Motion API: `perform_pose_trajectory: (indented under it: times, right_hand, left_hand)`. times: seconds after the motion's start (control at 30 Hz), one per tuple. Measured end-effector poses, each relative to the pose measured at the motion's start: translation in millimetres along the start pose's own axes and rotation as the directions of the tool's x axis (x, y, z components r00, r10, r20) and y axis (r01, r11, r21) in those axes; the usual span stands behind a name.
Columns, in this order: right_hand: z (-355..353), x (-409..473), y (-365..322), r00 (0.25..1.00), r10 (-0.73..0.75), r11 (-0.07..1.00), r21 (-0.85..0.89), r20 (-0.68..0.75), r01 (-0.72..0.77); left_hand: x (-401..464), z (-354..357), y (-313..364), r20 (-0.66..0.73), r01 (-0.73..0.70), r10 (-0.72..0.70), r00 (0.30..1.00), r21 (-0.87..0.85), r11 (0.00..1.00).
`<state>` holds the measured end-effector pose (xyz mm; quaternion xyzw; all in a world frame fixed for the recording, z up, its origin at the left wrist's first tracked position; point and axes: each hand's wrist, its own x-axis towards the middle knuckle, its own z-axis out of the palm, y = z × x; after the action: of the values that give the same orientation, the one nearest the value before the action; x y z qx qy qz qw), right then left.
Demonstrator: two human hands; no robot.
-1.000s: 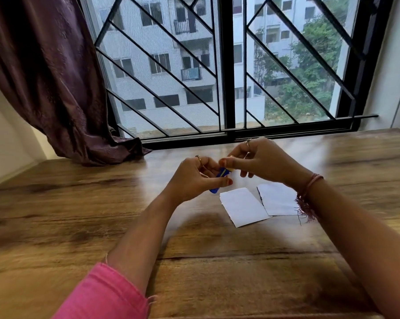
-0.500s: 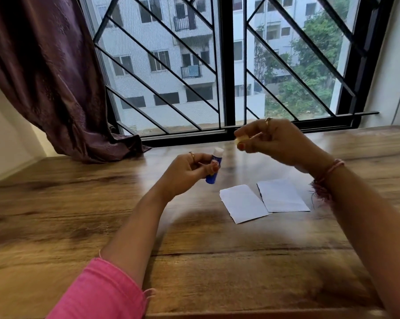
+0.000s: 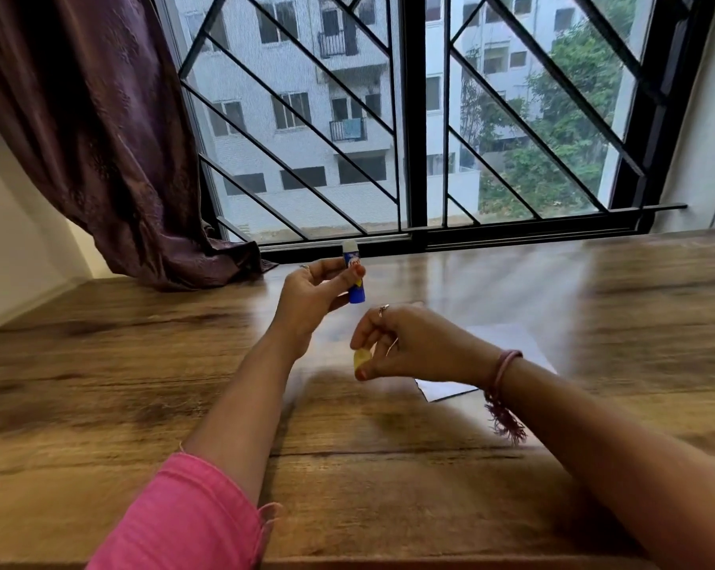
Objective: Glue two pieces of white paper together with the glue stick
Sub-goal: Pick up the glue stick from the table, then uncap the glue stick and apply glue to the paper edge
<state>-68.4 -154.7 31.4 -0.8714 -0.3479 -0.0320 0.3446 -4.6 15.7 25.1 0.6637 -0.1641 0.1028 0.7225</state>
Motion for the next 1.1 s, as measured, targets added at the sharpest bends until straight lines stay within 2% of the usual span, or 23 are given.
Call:
perform_pose_trajectory:
  times: [0.17, 0.27, 0.33, 0.47, 0.57, 0.7, 0.83, 1.1]
  right_hand:
    - [9.7, 0.8, 3.5, 0.996, 0.046, 0.998, -0.036, 0.071, -0.043]
    - [4.7, 1.1, 5.5, 0.994, 0.051, 0.999, -0.001, 0.098, -0.051]
    - [-3.9, 2.8, 8.1, 0.996, 0.070, 0.997, 0.027, 0.049, -0.072]
    - [-20.0, 5.1, 17.3, 0.970, 0.187, 0.940, 0.316, -0.153, -0.131]
    - [-22.2, 3.3, 20.9, 0.961, 0.246, 0.868, 0.470, -0.125, -0.161]
    - [-20.5, 3.5, 19.3, 0.970, 0.240, 0.791, 0.587, -0.037, -0.173]
    - [-18.6, 2.7, 17.5, 0.969, 0.243, 0.806, 0.567, -0.052, -0.171]
    - [-15.4, 3.9, 13.4, 0.913, 0.344, 0.834, 0.519, -0.219, -0.189]
  left_hand:
    - [-0.3, -0.7, 1.0, 0.012, 0.009, -0.008, 1.000, -0.053, 0.999]
    - [-1.4, -0.3, 3.7, 0.019, 0.016, -0.015, 1.000, -0.072, 0.997]
    - [-2.1, 0.7, 5.7, 0.026, 0.017, -0.015, 1.000, -0.086, 0.996]
    - [-4.2, 4.2, 9.7, 0.050, 0.041, -0.035, 0.998, -0.110, 0.993]
    - [-7.1, 8.3, 12.7, 0.096, 0.044, -0.036, 0.995, -0.074, 0.996]
    - [-11.2, 15.3, 16.5, 0.174, 0.036, -0.027, 0.984, -0.051, 0.998]
    - [-13.5, 19.0, 19.0, 0.221, 0.019, -0.010, 0.975, -0.039, 0.999]
    - [-16.4, 21.1, 25.3, 0.169, -0.017, 0.010, 0.986, 0.038, 0.999]
